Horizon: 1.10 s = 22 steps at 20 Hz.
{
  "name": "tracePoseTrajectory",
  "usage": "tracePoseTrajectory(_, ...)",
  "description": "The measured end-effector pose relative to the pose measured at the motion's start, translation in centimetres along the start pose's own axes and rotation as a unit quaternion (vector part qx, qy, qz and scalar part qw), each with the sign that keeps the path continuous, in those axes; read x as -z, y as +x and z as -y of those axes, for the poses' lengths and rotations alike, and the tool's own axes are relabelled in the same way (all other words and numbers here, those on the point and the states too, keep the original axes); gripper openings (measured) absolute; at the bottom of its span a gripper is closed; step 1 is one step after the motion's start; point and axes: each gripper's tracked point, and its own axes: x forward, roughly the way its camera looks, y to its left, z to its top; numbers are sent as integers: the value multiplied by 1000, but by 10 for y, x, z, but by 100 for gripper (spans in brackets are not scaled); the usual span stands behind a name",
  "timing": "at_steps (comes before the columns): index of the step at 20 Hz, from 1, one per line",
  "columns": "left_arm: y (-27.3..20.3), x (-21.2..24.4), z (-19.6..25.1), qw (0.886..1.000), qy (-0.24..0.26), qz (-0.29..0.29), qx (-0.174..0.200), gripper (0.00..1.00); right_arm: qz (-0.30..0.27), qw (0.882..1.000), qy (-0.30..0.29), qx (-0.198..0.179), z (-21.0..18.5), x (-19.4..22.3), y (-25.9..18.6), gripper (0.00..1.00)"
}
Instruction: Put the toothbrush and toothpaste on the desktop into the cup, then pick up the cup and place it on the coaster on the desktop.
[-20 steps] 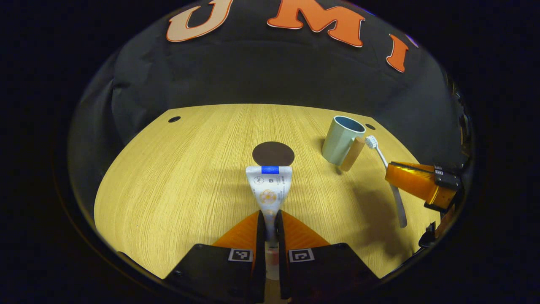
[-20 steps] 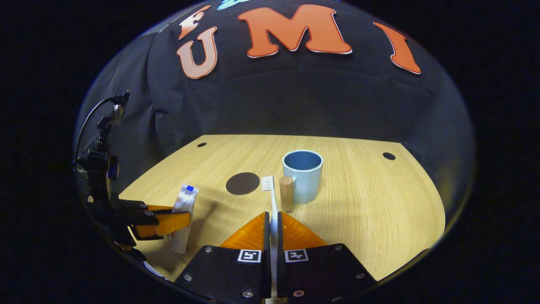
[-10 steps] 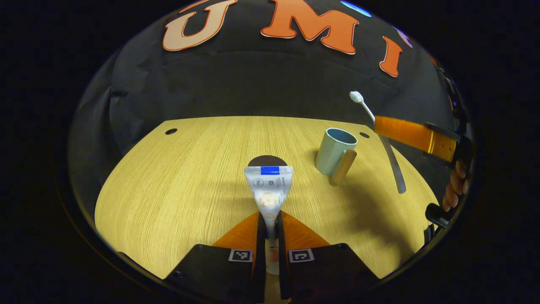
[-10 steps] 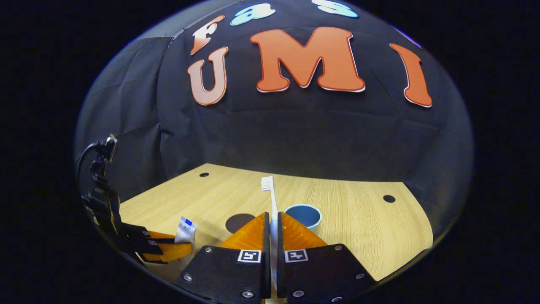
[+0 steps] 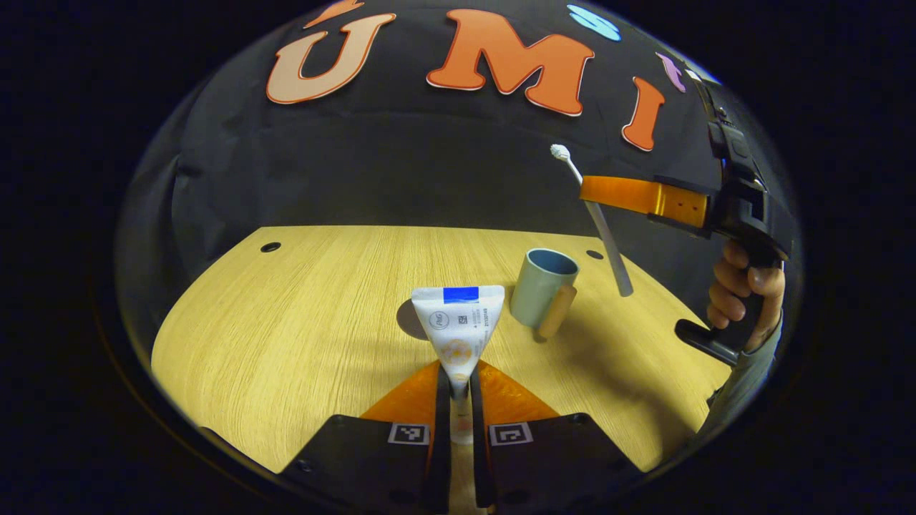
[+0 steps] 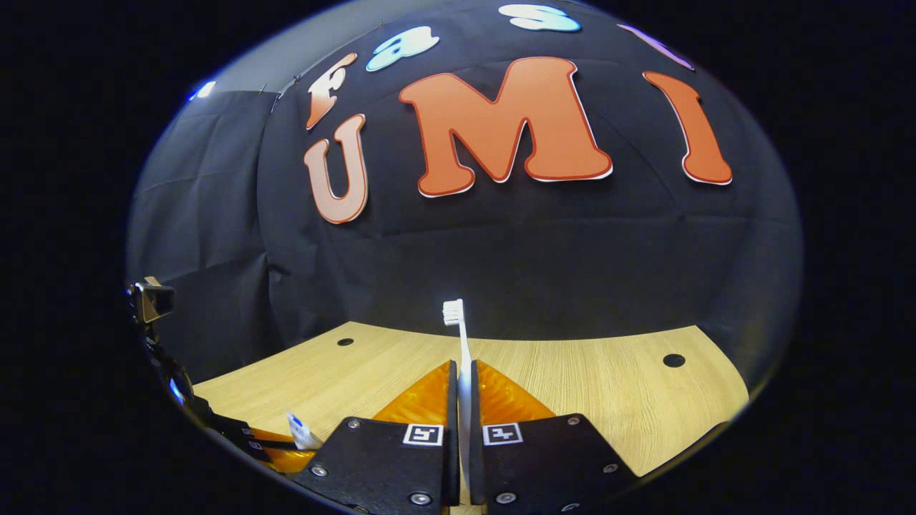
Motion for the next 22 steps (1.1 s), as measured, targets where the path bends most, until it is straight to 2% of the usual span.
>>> tracePoseTrajectory(6,-7,-10,2,999,-5,30,21,16,36,999,17,2,17,-6,26,6)
tracePoseTrajectory(14,-16,-23,-4,998,-9,70,8,16,128,991,39,-26,17,-32,56,6)
tracePoseTrajectory(22,-24,-49,-2,991,-22,131,19,16,133,989,68,-21,34,-7,75,6)
